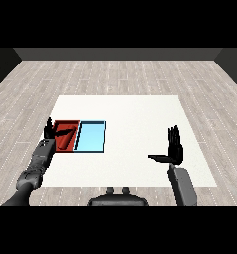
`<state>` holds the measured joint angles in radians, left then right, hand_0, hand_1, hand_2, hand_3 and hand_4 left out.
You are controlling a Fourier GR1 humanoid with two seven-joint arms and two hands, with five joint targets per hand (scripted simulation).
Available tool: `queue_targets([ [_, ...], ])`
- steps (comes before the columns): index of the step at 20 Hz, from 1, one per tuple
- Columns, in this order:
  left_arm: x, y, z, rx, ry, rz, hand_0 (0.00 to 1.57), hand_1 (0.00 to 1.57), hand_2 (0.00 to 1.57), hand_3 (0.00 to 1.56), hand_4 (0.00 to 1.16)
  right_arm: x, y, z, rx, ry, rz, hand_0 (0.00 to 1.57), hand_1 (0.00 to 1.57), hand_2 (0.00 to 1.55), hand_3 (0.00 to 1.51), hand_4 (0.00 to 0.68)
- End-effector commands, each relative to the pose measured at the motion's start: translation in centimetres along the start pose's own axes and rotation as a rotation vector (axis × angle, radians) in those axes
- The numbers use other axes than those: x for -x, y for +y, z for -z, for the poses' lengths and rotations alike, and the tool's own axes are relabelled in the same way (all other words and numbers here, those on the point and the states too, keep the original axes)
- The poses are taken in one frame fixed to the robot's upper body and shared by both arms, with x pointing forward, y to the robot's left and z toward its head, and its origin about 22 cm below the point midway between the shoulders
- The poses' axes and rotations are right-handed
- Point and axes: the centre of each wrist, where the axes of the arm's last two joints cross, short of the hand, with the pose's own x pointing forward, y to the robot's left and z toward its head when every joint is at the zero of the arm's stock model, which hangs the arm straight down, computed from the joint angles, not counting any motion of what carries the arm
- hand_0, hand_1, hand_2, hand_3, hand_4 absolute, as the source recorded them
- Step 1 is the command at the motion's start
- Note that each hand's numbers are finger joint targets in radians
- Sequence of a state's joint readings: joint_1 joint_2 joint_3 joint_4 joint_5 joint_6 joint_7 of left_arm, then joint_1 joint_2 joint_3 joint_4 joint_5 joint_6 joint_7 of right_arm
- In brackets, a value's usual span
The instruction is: Pick the red can and put it in the red box
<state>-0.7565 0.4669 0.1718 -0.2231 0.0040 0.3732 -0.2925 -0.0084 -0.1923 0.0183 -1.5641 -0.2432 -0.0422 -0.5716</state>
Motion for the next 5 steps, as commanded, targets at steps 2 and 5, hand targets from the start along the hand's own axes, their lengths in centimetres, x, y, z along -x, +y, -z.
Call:
queue_targets([
  [2, -4.0, -1.9, 0.1, -0.015, -0.371, -0.351, 0.00, 0.00, 0.00, 0.00, 0.00, 0.2, 0.8, -0.2, -0.017, 0.013, 0.043, 0.00, 0.00, 0.00, 0.00, 0.000],
  [5, -4.8, -3.6, -1.0, 0.048, -0.516, -0.447, 0.00, 0.00, 0.00, 0.00, 0.00, -0.4, 0.7, -0.7, -0.040, 0.010, 0.022, 0.00, 0.00, 0.00, 0.00, 0.000],
])
